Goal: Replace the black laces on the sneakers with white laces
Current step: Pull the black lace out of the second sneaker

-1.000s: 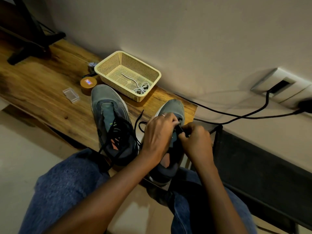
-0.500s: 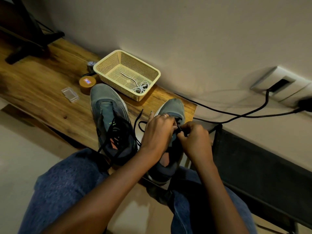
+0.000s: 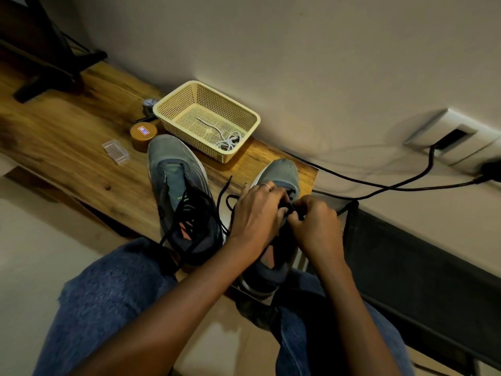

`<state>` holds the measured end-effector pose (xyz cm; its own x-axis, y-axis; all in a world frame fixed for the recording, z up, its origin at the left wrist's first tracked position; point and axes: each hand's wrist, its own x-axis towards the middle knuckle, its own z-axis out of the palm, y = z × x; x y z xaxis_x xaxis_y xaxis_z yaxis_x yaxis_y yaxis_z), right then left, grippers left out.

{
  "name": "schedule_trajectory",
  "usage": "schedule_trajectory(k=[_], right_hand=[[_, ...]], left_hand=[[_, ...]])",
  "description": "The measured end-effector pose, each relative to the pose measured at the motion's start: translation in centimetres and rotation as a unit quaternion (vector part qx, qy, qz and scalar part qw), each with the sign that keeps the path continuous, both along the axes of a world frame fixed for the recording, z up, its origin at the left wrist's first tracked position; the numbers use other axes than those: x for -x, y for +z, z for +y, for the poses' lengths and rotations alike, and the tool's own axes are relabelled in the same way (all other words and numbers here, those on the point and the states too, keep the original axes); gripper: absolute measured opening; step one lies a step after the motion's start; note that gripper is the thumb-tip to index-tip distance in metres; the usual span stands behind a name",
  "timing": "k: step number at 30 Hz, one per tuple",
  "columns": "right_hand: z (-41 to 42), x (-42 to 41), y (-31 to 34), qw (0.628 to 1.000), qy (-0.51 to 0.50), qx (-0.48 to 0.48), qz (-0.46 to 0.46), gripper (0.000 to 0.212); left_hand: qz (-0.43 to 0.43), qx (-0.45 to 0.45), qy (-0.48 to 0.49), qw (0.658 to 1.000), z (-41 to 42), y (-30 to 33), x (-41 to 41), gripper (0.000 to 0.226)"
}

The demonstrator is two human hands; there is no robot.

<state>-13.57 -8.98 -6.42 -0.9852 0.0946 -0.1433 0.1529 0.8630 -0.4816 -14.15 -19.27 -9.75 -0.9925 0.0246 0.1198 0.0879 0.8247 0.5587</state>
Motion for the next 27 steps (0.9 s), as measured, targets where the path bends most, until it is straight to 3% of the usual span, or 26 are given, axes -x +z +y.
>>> schedule_trajectory(k=[4,9,14,20,27], right_hand=[[-0.10,-0.13,-0.01,1.000,0.001,0.009,0.014,0.014],[0.16,0.04,-0.06,1.000,-0.006,0.004,0.018,0.020],[0.26,0.07,-0.20,1.000,0.007,-0.006,0.011,0.017],[0.04,-0.08,-0.23,1.000,0.011,-0.004,0.017,0.014],[0.19,0.08,-0.20,1.000,-0.007,0.001,0.014,0.018]], left_hand=[[0.007,-0.001,0.004,1.000,-0.14,0.10,0.28,0.014],[0.038,-0.117,0.062,0.990,0.03,0.46,-0.38,0.013],[-0.026,-0.032,0.028,0.999,0.00,0.02,0.03,0.022],[-0.006,0.026,0.014,1.000,-0.06,-0.40,0.36,0.015],[0.029,-0.165,0.080,0.983,-0.12,0.29,-0.21,0.009]])
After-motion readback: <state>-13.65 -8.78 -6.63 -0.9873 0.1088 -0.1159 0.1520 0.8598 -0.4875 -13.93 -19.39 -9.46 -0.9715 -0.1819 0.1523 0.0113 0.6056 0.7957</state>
